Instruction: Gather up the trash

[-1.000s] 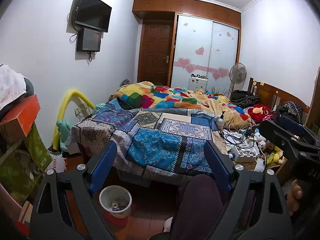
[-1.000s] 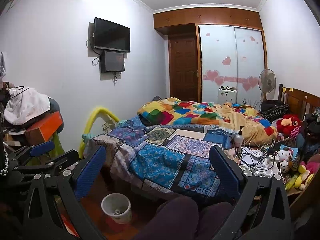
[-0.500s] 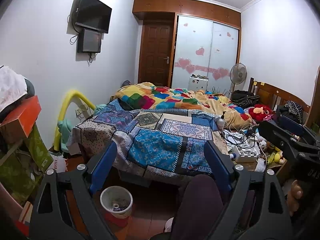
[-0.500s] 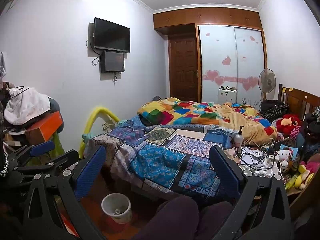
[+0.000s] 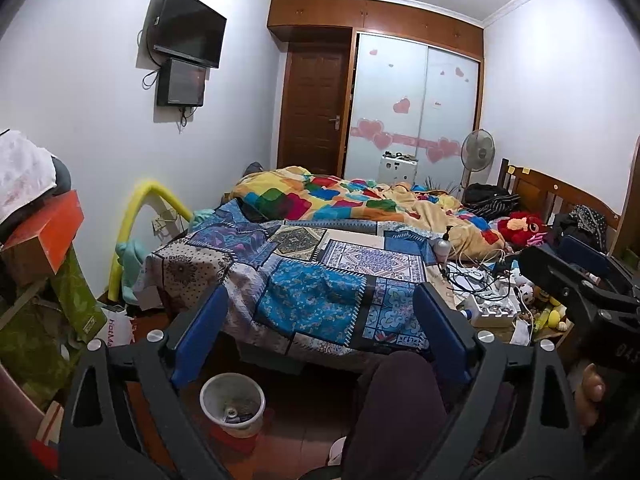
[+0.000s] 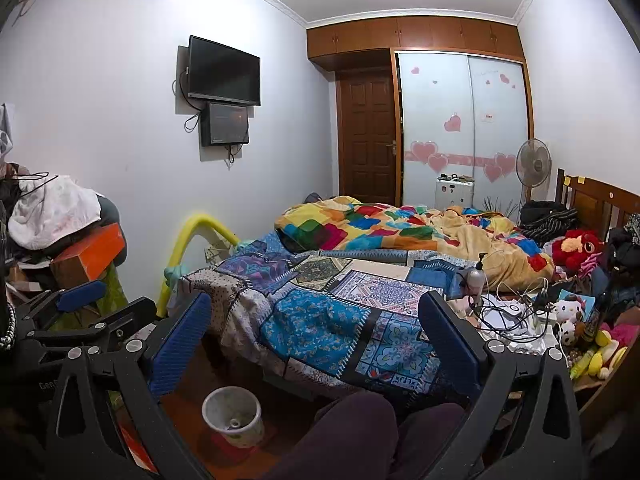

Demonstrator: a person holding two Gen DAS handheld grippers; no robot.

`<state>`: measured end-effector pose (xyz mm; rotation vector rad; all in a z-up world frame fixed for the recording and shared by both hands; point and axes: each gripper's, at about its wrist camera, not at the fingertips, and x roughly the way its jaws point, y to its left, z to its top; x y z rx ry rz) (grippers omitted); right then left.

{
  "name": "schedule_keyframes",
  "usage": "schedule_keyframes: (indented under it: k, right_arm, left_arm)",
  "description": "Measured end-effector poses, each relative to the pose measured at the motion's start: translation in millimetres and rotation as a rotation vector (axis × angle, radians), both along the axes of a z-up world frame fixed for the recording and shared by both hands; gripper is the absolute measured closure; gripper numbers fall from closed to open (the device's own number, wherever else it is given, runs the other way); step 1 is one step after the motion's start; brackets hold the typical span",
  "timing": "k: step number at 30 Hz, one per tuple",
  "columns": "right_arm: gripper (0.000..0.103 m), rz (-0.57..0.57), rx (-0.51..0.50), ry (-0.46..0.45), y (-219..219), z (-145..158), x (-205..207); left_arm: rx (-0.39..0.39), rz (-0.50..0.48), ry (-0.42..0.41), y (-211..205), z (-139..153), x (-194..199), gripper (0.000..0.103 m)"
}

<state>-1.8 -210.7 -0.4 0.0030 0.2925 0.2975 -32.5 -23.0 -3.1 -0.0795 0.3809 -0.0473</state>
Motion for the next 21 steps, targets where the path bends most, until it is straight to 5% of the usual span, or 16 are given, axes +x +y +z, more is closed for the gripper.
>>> schedule_keyframes:
  k: [21]
  right_arm:
    - [0.000, -0.002, 0.002, -0.001, -5.1, 4.3, -2.9]
  left_arm:
    - [0.013, -0.020, -0.019, -3.4, 3.4, -5.9, 0.009]
